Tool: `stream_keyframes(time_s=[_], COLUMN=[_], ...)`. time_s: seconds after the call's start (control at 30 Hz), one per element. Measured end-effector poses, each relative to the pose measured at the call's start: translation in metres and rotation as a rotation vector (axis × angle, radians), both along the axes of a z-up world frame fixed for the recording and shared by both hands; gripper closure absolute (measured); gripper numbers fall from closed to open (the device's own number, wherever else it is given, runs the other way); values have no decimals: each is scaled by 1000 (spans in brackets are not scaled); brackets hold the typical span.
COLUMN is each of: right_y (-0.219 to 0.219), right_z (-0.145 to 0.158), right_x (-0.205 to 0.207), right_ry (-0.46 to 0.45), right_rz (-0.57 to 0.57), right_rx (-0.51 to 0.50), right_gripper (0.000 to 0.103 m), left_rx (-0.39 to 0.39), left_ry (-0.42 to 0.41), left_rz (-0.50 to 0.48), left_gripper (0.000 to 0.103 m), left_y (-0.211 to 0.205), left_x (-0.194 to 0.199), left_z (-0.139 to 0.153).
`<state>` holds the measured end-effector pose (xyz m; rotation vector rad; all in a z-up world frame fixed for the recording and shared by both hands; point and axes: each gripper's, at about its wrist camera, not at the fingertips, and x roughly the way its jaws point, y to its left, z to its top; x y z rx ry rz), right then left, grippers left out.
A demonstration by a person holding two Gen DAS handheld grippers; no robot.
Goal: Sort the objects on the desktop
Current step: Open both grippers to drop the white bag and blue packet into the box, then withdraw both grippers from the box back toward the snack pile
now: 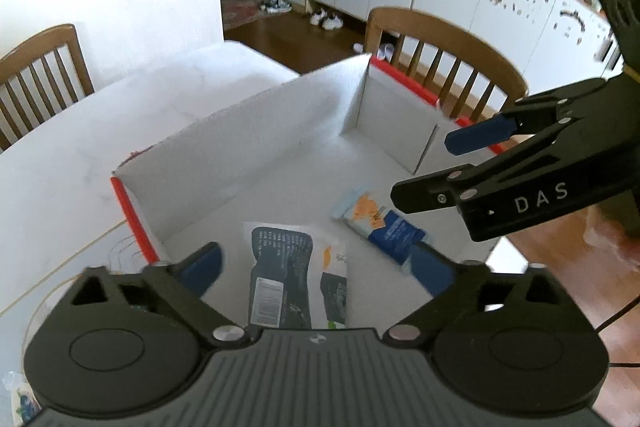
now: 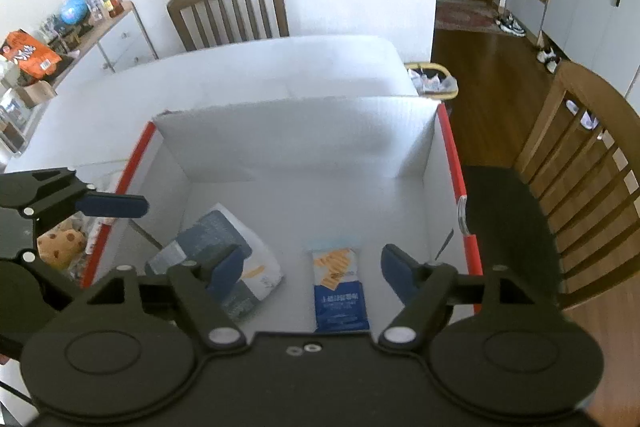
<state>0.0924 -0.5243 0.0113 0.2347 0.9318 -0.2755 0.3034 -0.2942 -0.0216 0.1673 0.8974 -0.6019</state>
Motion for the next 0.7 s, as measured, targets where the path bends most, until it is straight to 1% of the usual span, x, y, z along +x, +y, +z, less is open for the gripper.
stream_keyframes(time_s=[0.13,0.27,0.47,0.53,0.7], right_y=[5,13,33,40,53], right_z=[12,24,33,34,38], right_x=[-11,-19,-31,-34,-40], right_ry=[-53,-93,-131,-137,-152], right_rz=[-3,0,15,16,15], right_rx=[13,24,20,25,45], right_gripper=[18,16,16,16,15], left_rx=[-28,-58,-110,-115,-129], left_ry=[-21,-46,-83,-99,-144], left_rz=[23,47,88,111,124], left_gripper=[0,0,0,0,0], left_y=[9,19,40,46,58], left_x=[-9,-18,-38,-45,-61], left_z=[8,15,26,30,40])
